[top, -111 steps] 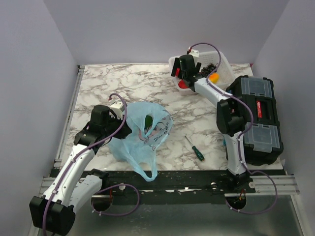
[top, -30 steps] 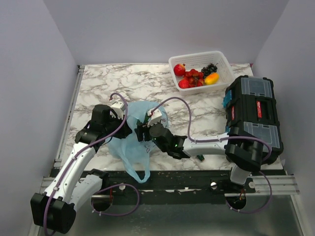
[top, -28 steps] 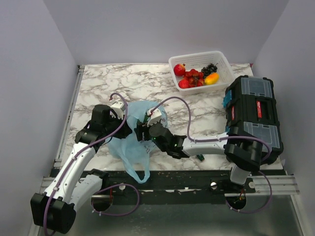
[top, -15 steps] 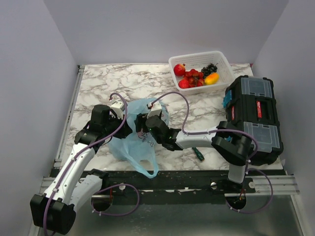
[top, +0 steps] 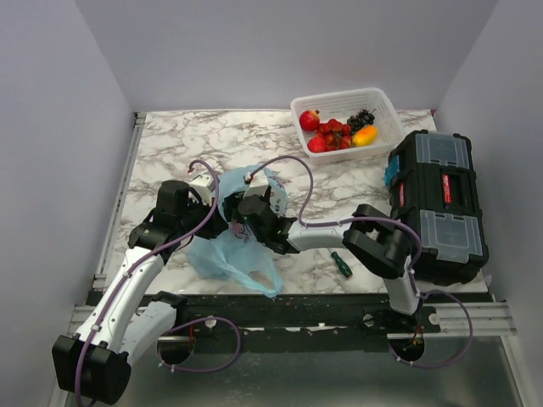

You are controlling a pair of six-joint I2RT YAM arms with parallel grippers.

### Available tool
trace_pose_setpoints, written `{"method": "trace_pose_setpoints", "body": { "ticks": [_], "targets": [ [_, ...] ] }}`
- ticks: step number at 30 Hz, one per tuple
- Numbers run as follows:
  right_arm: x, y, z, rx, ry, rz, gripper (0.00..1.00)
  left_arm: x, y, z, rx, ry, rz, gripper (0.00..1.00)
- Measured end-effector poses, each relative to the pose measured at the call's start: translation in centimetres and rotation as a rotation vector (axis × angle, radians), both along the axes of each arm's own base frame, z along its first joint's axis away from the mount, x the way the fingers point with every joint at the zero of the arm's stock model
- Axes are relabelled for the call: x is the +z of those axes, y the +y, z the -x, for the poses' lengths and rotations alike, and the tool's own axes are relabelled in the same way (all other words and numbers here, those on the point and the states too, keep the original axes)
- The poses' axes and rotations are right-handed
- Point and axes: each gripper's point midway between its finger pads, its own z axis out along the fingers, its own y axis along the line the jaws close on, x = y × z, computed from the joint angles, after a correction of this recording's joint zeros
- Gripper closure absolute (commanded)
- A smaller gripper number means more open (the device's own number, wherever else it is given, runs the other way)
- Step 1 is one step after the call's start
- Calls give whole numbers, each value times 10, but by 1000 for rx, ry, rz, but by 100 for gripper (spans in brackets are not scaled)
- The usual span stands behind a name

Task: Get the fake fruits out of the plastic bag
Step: Take out the fake fruit from the plastic bag.

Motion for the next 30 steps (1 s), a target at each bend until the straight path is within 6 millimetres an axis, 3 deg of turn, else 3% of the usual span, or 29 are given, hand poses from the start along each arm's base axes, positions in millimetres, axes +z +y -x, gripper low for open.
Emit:
{"method": "trace_pose_setpoints", "body": {
  "ticks": [12,17,23,27,30],
  "targets": [
    [-55,18,-20,-22,32,92,12,0,0,0,0,0,0,100],
    [-69,15,-24,-18,49,117,24,0,0,0,0,0,0,100],
    [-66,11,-34,-2,36,107,45,0,0,0,0,0,0,100],
    [-68,2,-30,20,29,129,66,-1,0,0,0,3,-1,100],
    [-61,-4,-25,35,22,132,71,-1,0,0,0,5,-1,100]
  ]
}}
